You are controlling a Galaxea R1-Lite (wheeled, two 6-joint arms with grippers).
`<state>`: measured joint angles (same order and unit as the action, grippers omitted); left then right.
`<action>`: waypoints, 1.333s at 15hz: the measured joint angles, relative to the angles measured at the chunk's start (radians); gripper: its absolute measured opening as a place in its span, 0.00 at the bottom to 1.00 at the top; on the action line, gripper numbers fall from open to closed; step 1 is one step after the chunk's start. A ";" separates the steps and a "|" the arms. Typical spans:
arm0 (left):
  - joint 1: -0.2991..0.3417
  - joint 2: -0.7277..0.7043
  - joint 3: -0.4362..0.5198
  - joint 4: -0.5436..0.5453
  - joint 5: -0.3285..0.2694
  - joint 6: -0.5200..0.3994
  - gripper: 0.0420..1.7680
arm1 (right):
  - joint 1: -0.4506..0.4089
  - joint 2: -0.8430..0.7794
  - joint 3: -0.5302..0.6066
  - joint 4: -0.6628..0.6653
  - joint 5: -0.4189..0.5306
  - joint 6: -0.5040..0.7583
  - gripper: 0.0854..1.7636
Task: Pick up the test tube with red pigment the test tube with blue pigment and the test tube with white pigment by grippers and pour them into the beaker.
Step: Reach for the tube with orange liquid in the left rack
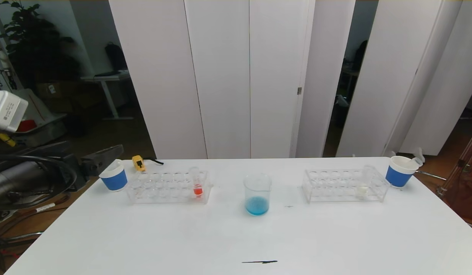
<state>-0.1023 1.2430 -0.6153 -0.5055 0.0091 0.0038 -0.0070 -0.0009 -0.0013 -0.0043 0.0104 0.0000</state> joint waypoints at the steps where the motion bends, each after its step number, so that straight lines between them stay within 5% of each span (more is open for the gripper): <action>1: -0.016 0.038 0.024 -0.060 0.002 -0.001 0.99 | 0.000 0.000 0.000 0.000 0.000 0.000 0.99; 8: -0.137 0.207 0.164 -0.281 0.025 -0.146 0.99 | 0.000 0.000 0.000 0.000 0.000 0.000 0.99; 15: -0.261 0.399 0.176 -0.450 0.160 -0.184 0.99 | -0.001 0.000 0.000 0.000 0.000 0.000 0.99; 20: -0.288 0.519 0.162 -0.531 0.178 -0.198 0.99 | -0.001 0.000 0.000 0.000 0.000 0.000 0.99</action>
<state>-0.3904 1.7617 -0.4536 -1.0362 0.1874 -0.1943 -0.0077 -0.0009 -0.0013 -0.0043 0.0104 0.0000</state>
